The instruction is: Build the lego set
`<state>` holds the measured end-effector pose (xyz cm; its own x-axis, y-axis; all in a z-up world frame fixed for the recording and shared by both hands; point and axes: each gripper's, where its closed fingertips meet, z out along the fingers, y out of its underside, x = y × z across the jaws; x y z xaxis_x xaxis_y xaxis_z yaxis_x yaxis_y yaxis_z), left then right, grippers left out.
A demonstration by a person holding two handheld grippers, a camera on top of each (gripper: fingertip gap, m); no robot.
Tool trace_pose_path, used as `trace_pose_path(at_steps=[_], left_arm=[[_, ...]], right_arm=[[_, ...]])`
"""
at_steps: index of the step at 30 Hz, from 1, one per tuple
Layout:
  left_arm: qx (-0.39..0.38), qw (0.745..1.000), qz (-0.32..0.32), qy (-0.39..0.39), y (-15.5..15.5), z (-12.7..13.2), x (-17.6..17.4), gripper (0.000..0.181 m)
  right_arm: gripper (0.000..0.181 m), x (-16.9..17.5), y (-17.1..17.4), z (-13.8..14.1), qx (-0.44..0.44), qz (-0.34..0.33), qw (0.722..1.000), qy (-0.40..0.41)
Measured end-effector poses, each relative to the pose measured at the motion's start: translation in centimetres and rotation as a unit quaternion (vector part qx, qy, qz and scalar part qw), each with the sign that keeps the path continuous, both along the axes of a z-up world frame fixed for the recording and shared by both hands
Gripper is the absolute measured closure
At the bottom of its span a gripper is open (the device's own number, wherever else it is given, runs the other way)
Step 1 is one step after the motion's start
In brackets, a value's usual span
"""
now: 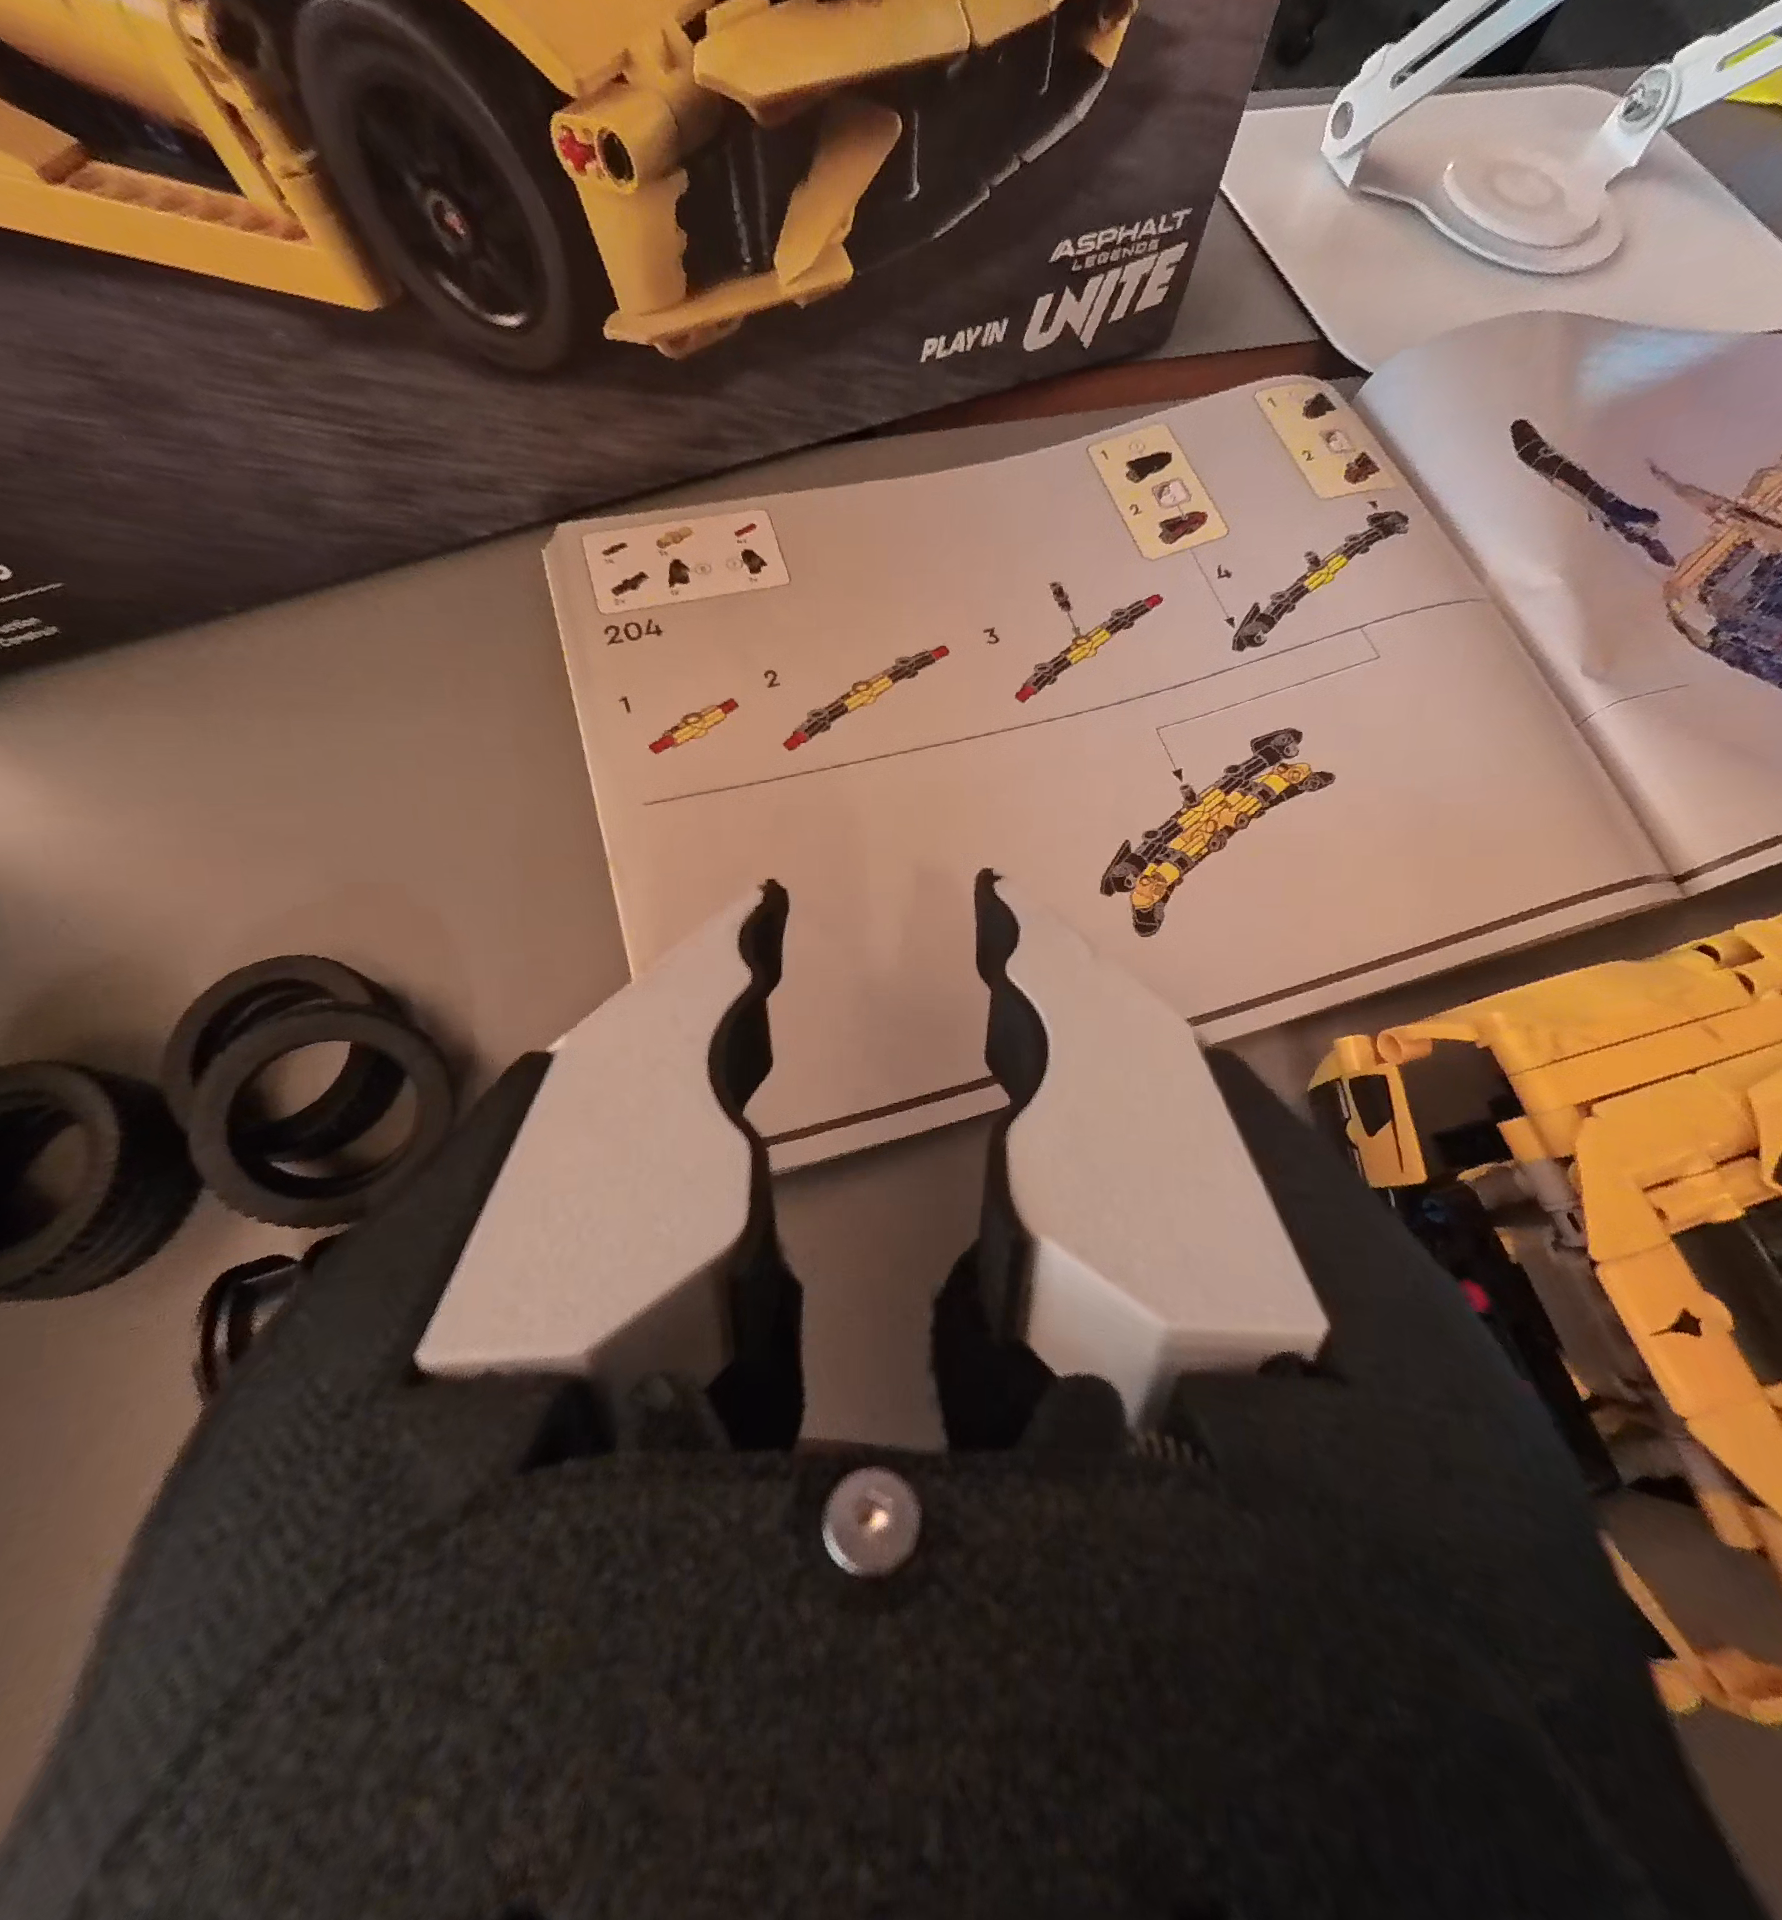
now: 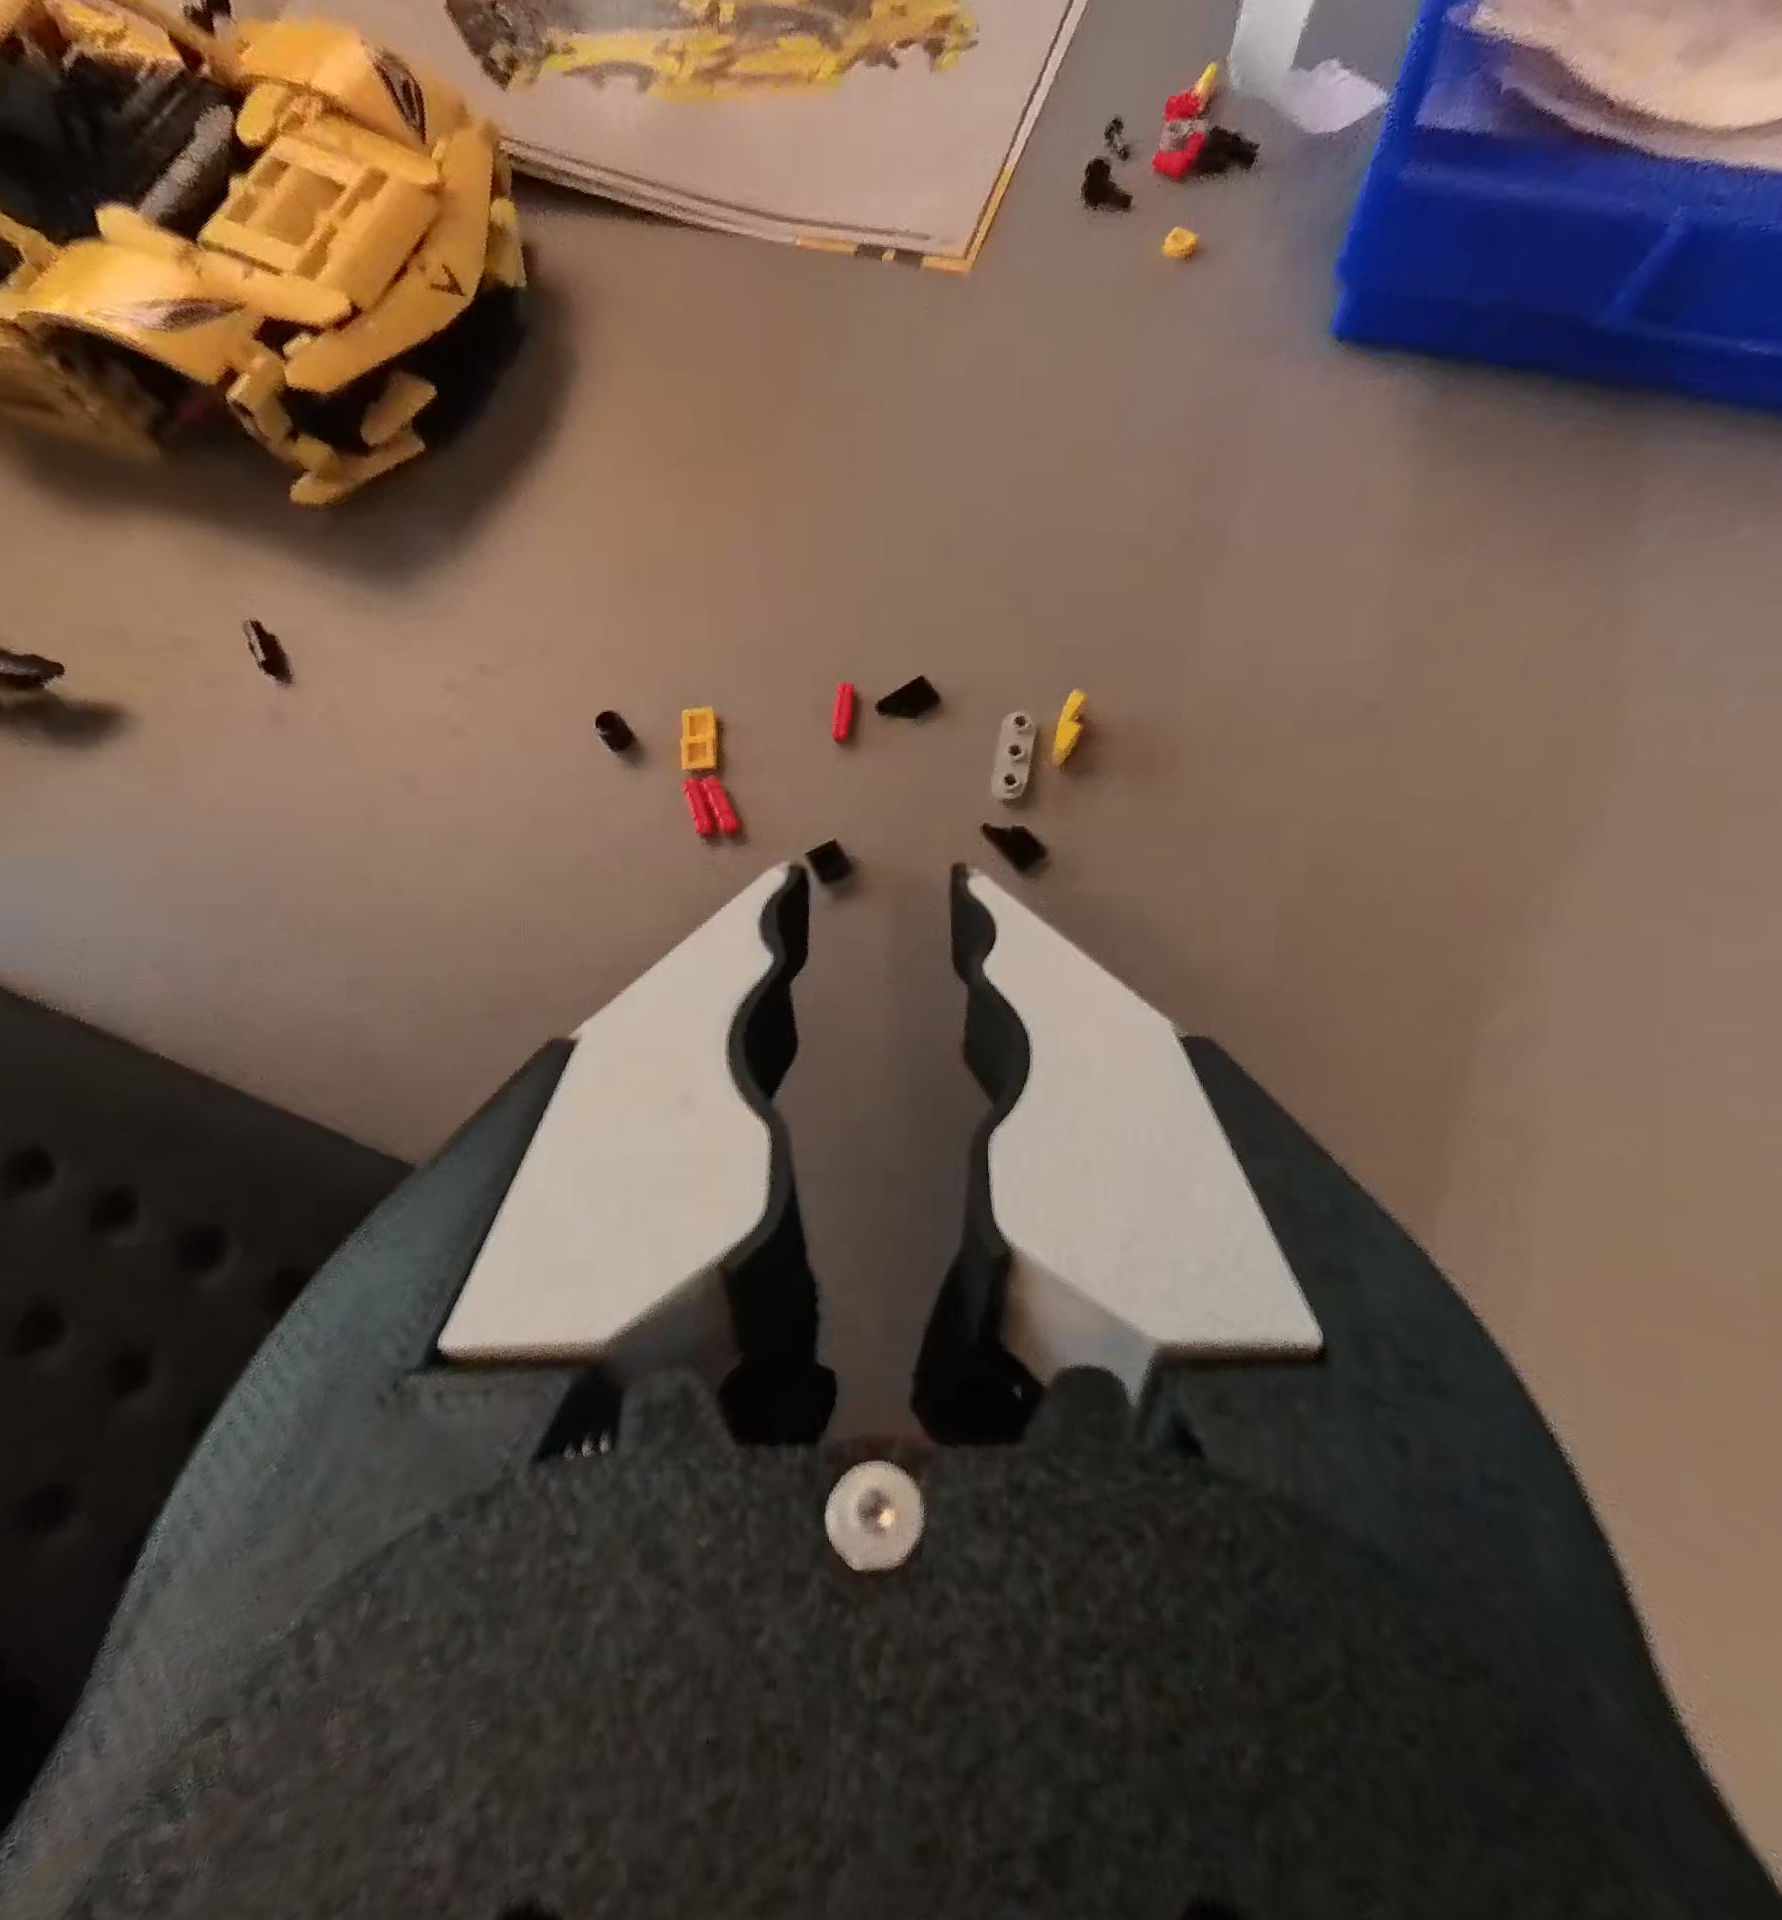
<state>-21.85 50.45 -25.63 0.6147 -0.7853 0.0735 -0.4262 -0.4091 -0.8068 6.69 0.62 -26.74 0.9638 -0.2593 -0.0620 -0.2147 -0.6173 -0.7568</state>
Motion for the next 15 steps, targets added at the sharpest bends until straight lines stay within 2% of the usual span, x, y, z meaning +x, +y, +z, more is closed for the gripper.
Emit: trace_pose_path(at_steps=[3,6,15], left_arm=[[0.004,1.0,-0.002,0.002,-0.1,0.0,0.1,0.144],[0.008,1.0,-0.004,0.002,-0.1,0.1,0.2,0.144],[0.003,1.0,-0.01,0.002,-0.3,0.0,0.3,0.144]], right_arm=[[0.154,-1.2,0.8,-0.9,-0.019,0.026,0.999,-0.019],[0.162,-1.5,1.9,-0.3,0.0,0.017,0.999,-0.045],[0.162,-1.3,2.6,-0.3,-0.007,0.022,0.999,-0.033]])
